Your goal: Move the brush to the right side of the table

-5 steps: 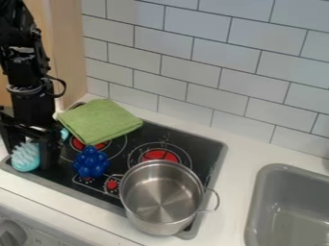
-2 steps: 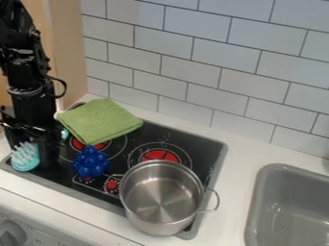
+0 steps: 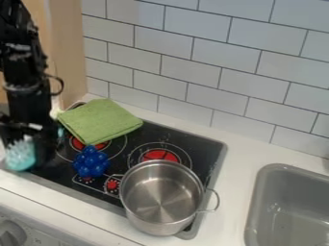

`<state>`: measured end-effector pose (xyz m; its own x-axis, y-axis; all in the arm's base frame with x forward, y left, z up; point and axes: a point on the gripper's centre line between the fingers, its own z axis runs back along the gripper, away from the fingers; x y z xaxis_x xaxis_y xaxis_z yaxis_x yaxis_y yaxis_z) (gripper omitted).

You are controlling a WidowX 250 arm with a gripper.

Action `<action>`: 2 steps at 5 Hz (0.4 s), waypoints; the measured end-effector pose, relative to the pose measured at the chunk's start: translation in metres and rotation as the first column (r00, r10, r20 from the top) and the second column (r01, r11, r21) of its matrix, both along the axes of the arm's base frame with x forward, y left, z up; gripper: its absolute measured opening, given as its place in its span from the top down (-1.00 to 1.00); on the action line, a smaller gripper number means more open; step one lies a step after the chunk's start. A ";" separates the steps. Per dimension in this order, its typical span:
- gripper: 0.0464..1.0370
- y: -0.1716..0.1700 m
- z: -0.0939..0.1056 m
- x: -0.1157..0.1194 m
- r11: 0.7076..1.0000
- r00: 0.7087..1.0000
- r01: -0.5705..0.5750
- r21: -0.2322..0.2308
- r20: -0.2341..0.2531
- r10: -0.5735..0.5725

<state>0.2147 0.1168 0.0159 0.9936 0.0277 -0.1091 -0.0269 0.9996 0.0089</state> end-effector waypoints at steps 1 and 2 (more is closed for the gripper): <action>-0.38 0.008 0.027 0.022 0.998 0.995 -0.051 0.042 0.090 0.047; -0.38 0.001 0.039 0.032 0.998 0.992 -0.047 0.029 0.120 0.043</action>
<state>0.2466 0.1174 0.0547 0.9972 0.0742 0.0120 -0.0746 0.9966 0.0347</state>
